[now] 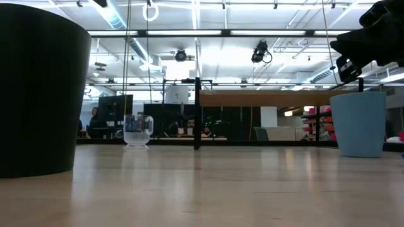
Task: Stack small to large cups/mugs on shelf
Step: Move the transparent cup to the center of the table
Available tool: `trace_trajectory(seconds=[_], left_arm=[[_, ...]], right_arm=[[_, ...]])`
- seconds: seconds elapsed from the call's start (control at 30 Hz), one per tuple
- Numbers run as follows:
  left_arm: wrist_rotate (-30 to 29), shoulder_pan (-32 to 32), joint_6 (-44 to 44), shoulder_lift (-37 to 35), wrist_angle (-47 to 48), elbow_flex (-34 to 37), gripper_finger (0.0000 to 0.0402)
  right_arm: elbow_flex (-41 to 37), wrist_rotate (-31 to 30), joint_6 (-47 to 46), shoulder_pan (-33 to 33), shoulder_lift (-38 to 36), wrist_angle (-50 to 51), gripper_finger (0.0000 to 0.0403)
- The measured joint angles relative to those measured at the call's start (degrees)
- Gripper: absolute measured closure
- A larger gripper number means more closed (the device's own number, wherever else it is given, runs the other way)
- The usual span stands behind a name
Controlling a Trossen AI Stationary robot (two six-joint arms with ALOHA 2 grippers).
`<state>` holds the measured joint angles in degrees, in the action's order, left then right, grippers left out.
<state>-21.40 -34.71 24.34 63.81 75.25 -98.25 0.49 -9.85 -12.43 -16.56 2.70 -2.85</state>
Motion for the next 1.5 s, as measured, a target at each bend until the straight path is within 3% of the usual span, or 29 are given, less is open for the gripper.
trace_trajectory(seconds=[0.1, 0.3, 0.6, 0.83, 1.17, 1.5], left_arm=[[12.00, -6.49, -3.19, 5.19, 0.12, 0.22, 0.0374], [26.12, -14.67, -8.55, 16.45, 2.43, 0.28, 0.0361], [26.62, -12.34, -14.56, 32.15, 7.49, 0.30, 0.0332], [26.38, -8.19, -14.65, 38.83, 7.02, 0.30, 0.0305], [21.87, -3.94, -12.98, 40.39, 5.79, 1.42, 0.0276], [20.75, -3.44, -6.16, 35.57, -5.00, 18.43, 0.0257]], right_arm=[[-0.01, 0.00, 0.00, -0.01, 0.00, 0.02, 0.0330], [-0.02, 0.00, -0.02, -0.01, -0.01, 0.00, 0.0330], [-0.01, 0.00, -0.01, -0.01, 0.00, 0.01, 0.0330], [-0.02, 0.00, 0.00, -0.01, -0.02, 0.00, 0.0330], [0.00, 0.00, 0.00, 0.00, 0.00, 0.00, 0.0330], [-0.01, 0.00, 0.00, 0.00, 0.00, 0.01, 0.0330]])
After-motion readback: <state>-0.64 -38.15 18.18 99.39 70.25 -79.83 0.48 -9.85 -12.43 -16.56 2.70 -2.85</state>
